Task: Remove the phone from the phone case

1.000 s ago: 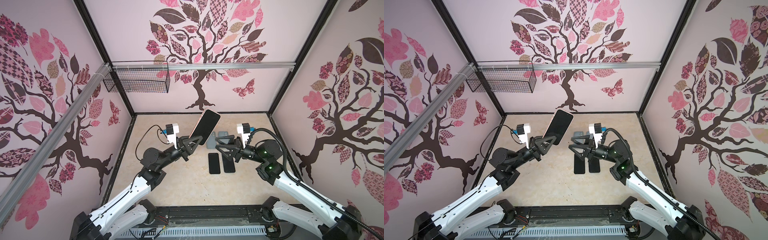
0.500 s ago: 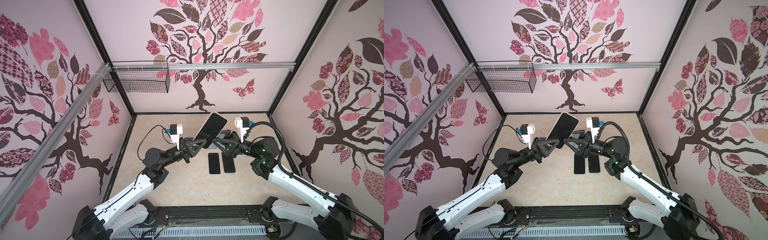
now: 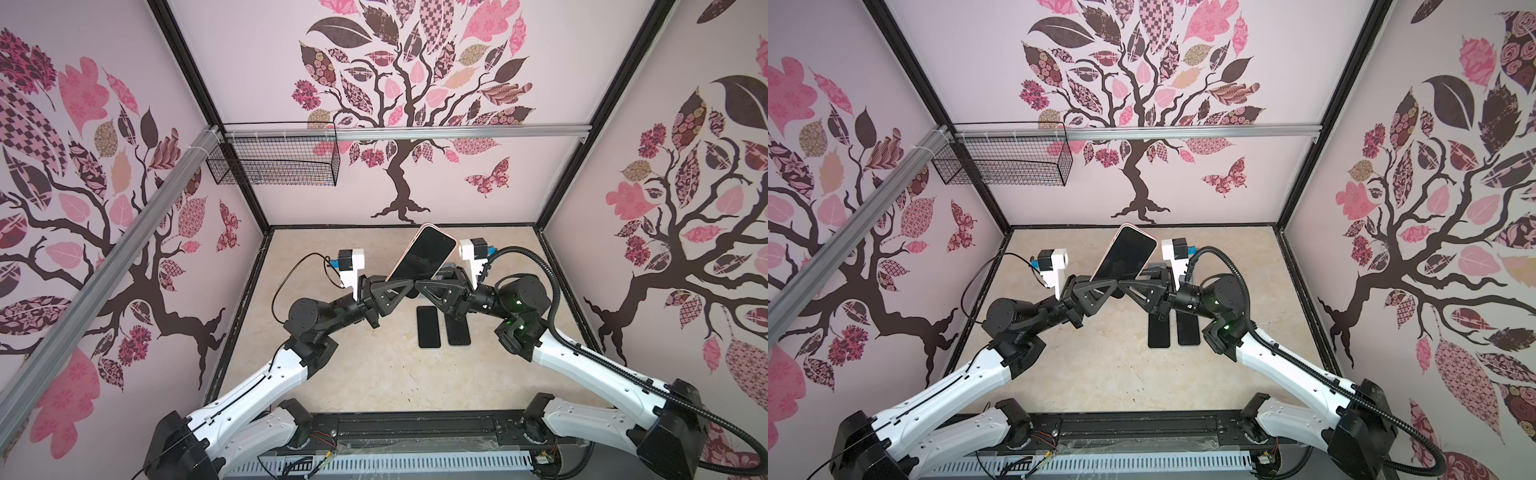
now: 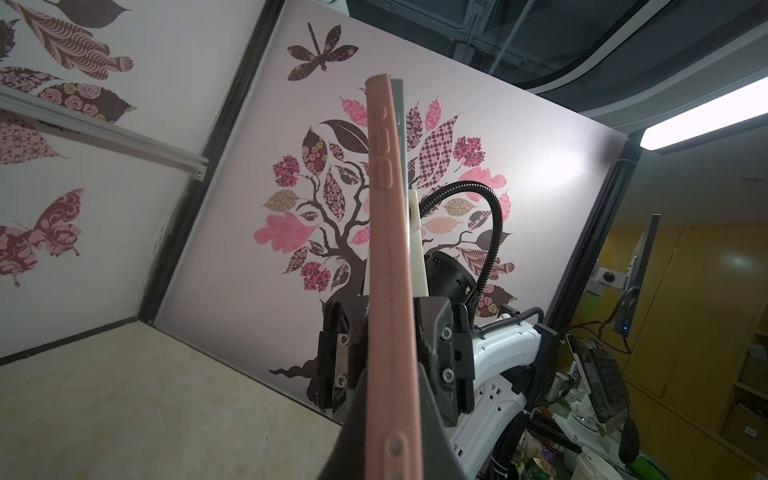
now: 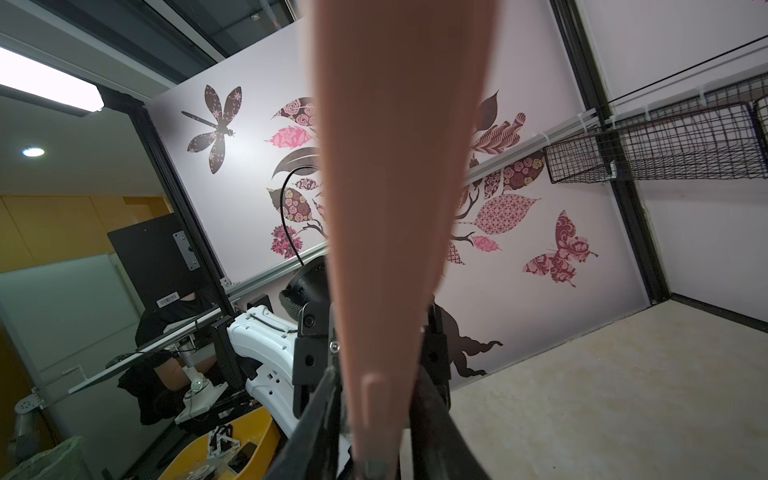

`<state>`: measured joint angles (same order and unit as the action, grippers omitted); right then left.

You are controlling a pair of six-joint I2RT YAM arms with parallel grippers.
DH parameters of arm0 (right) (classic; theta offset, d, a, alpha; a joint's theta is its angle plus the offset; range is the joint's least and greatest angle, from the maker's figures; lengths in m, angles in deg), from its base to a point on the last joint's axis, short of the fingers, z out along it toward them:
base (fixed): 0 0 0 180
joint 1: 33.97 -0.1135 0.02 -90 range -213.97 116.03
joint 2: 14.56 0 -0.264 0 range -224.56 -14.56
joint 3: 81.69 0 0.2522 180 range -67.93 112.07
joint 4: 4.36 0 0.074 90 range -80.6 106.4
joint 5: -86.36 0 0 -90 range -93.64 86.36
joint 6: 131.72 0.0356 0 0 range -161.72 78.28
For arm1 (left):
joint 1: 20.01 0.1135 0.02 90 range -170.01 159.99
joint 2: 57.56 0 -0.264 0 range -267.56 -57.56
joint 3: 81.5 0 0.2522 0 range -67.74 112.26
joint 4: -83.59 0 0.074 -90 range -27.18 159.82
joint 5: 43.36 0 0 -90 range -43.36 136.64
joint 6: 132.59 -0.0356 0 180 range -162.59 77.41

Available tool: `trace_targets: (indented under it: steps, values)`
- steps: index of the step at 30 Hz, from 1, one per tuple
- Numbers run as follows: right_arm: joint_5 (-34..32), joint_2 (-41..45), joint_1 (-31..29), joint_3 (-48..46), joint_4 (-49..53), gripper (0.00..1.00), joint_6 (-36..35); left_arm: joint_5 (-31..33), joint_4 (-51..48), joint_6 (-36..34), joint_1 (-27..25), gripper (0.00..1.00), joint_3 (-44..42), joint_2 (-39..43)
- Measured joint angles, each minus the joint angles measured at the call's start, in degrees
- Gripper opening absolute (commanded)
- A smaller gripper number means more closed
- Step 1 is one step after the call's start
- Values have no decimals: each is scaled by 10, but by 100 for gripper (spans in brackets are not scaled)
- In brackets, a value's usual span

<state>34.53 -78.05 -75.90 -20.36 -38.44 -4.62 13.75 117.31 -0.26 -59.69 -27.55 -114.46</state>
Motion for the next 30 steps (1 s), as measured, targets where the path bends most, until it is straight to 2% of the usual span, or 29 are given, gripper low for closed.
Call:
trace_targets:
  steps: [13, 16, 20, 21, 22, 23, 24, 26, 30]
  values:
    - [0, -1, 1, 0, -8, 8, 3, -3, 9, 9, -1, 0, 0, -5]
    - [0, 0, 1, 0, -5, 1, 2, -3, 10, 10, -1, 0, 0, -7]
    - [-3, 2, 1, 0, 0, 0, -1, -3, 9, 10, -1, 1, 0, -7]
    - [-5, 4, 1, 0, 3, 0, -3, -2, 8, 9, -1, 23, 0, -6]
    - [-7, 6, 1, 0, 10, 0, -8, -2, 4, 4, -1, 39, 0, -5]
    - [-10, 9, 0, 0, 20, 0, -15, 1, -4, 0, -2, 48, 0, -2]
    - [-13, 13, 0, 0, 35, 0, -25, 7, -19, -9, -4, 62, 1, 5]
    - [-25, 22, -1, -5, 56, 0, -43, 22, -56, -31, -5, 69, 6, 23]
    - [-56, 56, -1, -28, 100, 0, -82, 59, -151, -95, -6, 70, 26, 73]
